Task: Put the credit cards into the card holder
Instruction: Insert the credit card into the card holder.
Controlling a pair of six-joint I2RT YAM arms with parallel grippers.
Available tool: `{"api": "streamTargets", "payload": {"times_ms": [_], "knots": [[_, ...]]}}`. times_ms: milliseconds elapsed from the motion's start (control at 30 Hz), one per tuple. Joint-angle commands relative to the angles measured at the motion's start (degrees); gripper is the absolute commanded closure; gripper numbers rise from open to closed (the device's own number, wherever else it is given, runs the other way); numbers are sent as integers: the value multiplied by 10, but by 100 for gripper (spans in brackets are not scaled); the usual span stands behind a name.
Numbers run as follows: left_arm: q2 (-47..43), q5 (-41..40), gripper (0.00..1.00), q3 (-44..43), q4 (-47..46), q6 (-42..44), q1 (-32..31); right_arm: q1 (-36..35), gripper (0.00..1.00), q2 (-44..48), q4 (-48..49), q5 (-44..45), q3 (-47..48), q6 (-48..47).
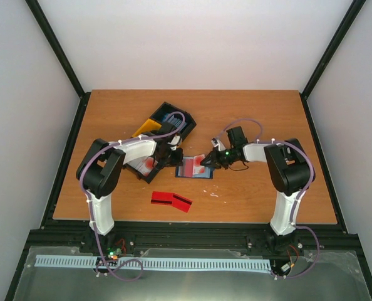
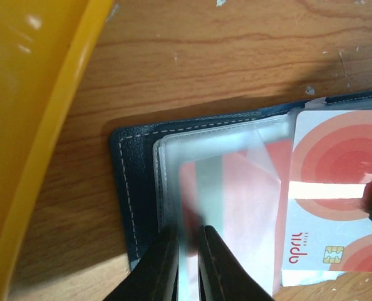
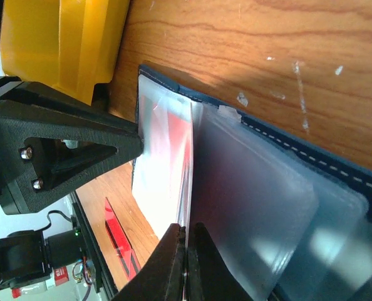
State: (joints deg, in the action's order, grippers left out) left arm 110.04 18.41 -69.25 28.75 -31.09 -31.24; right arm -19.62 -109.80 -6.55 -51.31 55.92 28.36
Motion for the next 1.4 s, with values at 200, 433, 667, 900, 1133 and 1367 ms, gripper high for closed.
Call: {"api": "streamTargets", "payload": {"times_ms": [200, 433, 667, 900, 1133, 1367], "knots": [[11, -8, 89, 12, 5, -11, -8, -20, 97, -27, 59, -27, 7, 37], [11, -15, 89, 18, 2, -11, -8, -19, 97, 2, 55, -18, 3, 66], [10, -19, 89, 25, -1, -13, -8, -18, 97, 64, 23, 30, -6, 45], [8, -21, 89, 28, -3, -14, -8, -18, 97, 44, 18, 36, -7, 48], [9, -17, 89, 31, -6, -15, -8, -19, 97, 20, 19, 36, -14, 41], [10, -13, 89, 32, -7, -15, -8, -20, 97, -3, 40, 14, -21, 47]]}}
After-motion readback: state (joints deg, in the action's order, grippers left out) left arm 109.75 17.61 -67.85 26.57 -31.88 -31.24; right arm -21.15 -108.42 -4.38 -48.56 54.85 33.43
